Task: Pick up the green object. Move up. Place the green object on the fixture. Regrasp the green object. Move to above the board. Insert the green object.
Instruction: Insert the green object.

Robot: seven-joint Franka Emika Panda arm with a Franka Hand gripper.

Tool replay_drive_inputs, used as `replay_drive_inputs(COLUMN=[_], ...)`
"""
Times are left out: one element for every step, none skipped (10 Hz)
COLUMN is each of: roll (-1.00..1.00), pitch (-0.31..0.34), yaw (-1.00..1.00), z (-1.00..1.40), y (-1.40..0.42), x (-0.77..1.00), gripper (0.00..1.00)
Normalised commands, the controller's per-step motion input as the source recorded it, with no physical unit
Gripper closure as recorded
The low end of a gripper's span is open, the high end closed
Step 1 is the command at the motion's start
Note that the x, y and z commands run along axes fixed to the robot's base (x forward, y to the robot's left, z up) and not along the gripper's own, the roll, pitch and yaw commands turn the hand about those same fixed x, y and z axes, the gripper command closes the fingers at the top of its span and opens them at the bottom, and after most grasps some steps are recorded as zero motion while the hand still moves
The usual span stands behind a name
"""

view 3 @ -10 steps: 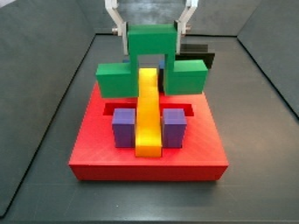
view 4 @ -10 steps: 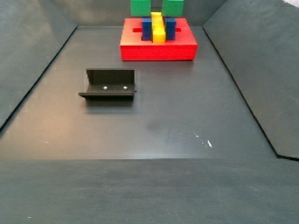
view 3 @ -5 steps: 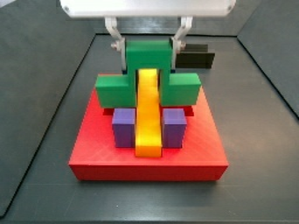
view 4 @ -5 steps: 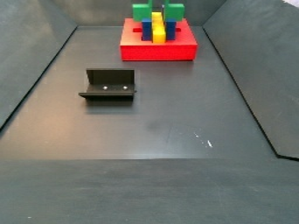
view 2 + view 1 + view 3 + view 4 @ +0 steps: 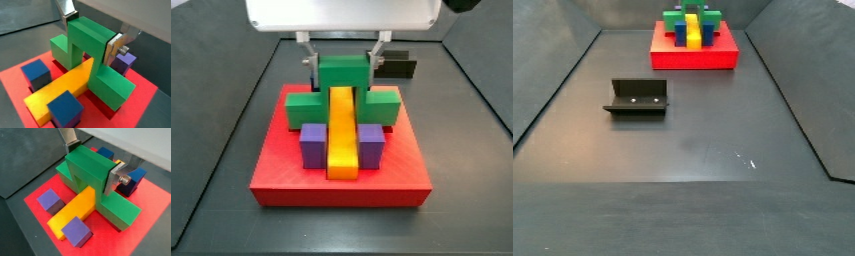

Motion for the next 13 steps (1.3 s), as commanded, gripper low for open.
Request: replay_drive_inputs(roll=[0.01,0.05,0.07,0.11,0.12,0.12,0.09,0.06,0.07,0.08,0.09,0.09,0.08], pitch=[0.000,0.030,0.019,0.041,0.054,0.053,0.034,0.013,0.040,0.061,0.071,0.079,0.060], yaw=[0.00,0.00,0.00,0.00,0.00,-0.01,-0.08,-0.21,-0.25,-0.27,-0.24,-0.17,-0.01], z=[0.00,0.00,-0.09,-0.13,-0.14,-0.15,-0.14,-0.07,-0.03,0.00,0.00,0.00,0.00], y=[0.14,0.05,0.00,0.00,-0.01,-0.02,-0.08,-0.07,-0.04,-0.03,-0.05,-0.07,-0.01], x=[0.27,0.17,0.00,0.00,0.00,0.00,0.00,0.03,0.03,0.00,0.00,0.00,0.01], gripper=[1.00,1.00,1.00,1.00,1.00,1.00,1.00,1.00,1.00,1.00,1.00,1.00,1.00])
